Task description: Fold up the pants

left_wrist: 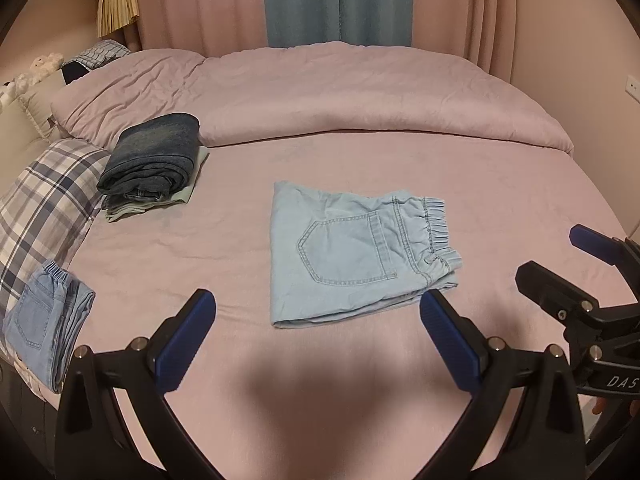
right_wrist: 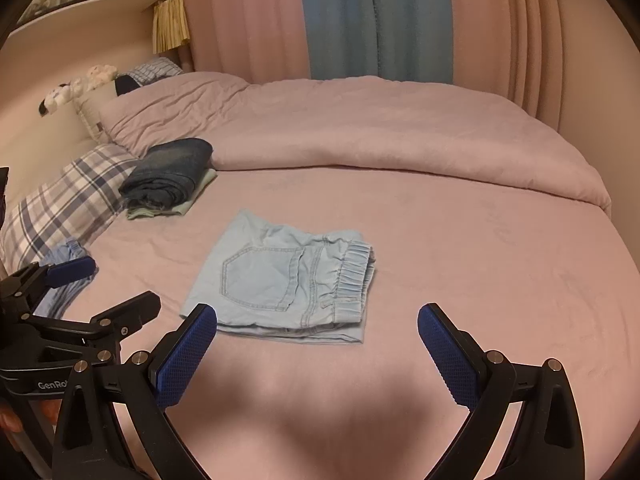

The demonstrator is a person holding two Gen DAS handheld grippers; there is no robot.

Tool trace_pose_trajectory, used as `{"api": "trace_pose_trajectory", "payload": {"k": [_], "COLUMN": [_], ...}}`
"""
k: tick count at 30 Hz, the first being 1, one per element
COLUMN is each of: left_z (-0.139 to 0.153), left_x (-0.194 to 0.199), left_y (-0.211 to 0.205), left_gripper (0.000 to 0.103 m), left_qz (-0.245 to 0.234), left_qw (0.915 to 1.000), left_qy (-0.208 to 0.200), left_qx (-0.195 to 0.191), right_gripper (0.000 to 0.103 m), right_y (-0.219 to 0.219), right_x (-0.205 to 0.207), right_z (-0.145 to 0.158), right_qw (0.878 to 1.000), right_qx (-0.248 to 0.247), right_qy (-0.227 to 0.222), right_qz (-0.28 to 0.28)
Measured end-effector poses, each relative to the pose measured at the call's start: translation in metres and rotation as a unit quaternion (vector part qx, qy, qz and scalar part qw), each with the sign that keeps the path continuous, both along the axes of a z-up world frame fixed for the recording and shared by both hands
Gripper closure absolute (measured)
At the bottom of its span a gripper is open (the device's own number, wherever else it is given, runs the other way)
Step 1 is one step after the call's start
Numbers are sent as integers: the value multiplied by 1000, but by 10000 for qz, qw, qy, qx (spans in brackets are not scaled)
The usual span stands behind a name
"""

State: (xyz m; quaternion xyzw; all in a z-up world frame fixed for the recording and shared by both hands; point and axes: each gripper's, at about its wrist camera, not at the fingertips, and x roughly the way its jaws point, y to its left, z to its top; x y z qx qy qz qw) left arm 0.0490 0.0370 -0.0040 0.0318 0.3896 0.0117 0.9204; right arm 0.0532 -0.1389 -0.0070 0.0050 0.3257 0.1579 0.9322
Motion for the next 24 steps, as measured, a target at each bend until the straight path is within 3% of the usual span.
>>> {"api": "trace_pose_trajectory", "payload": {"k": [24], "left_z": [0], "left_x": [2], "left_y": [3], "left_gripper": [1], "left_qz": [116], "left_qw": [9999], "left_qy": [3], "left_qx": [27], "right_gripper": [3], "right_y": [2], "right_x": [-2], "right_z": [-2], "right_qw": [10000], "right_qx": [-56], "right_qy": [29], "right_qz": [43]}}
